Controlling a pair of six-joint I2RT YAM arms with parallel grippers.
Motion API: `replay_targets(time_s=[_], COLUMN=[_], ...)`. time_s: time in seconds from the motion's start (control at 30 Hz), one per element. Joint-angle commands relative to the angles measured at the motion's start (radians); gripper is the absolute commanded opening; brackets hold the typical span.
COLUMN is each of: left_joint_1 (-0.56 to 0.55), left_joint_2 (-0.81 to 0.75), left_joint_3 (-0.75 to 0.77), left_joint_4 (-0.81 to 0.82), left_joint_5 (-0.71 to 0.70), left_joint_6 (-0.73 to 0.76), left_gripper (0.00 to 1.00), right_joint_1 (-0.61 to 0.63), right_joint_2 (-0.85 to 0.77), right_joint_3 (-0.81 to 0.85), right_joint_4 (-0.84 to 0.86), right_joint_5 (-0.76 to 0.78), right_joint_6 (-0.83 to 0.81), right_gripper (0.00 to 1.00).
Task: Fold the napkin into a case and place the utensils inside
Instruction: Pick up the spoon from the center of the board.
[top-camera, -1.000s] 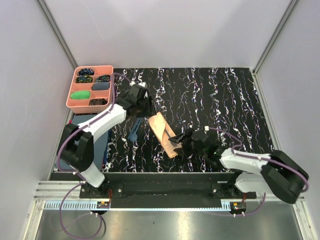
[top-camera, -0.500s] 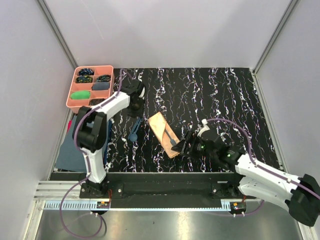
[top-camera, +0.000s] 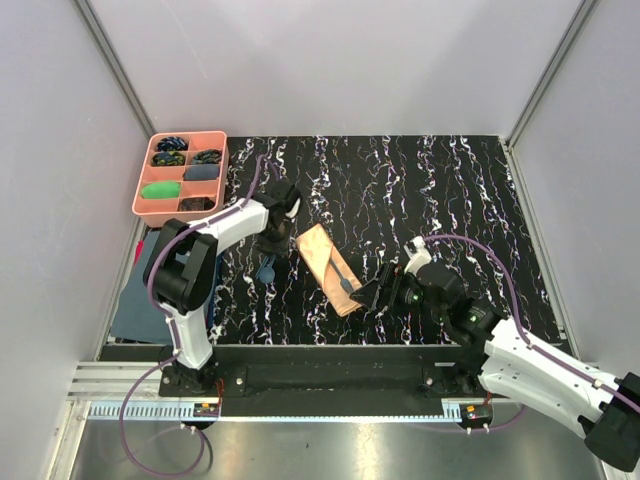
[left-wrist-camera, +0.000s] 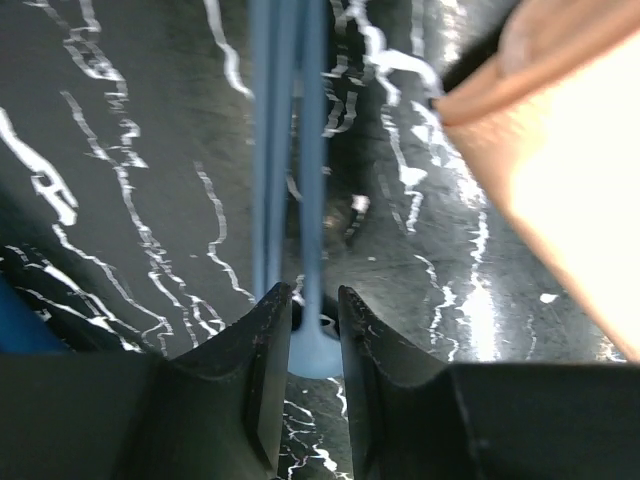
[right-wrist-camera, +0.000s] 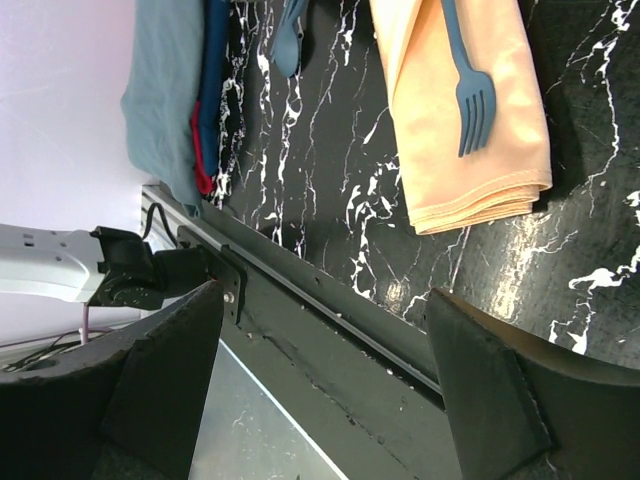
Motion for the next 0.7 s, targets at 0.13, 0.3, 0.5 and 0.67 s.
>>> replay_targets(time_s=[0.13,0.3,0.5,0.67], left_joint_1=[-0.021,-0.021,-0.026,-0.037], left_joint_2=[-0.005,0.015,0.024,0.022], left_joint_3=[-0.014,-0.023,-0.05,-0.084], left_joint_4=[0.054,0.054,0.064,0.08], left_joint_5=[-0.046,-0.049,0.014,0.037], left_joint_6=[-0.022,-0.028,-0.054,-0.056], left_gripper=[0.31,0.32,0.23,0.17], right_joint_1=[-0.012,-0.015,-0.02,-0.029], right_joint_2=[-0.01,-0.029,-0.008,0.035], right_joint_3=[0.004,-0.015,-0.011,0.017], right_joint_4=[0.01,0.007,0.007,0.005], right_joint_5=[0.02,0.023,0.018,0.006], right_joint_6=[-0.021,-0.007,-0.007,-0.013], right_gripper=[0.9,0.9,0.9,0.9])
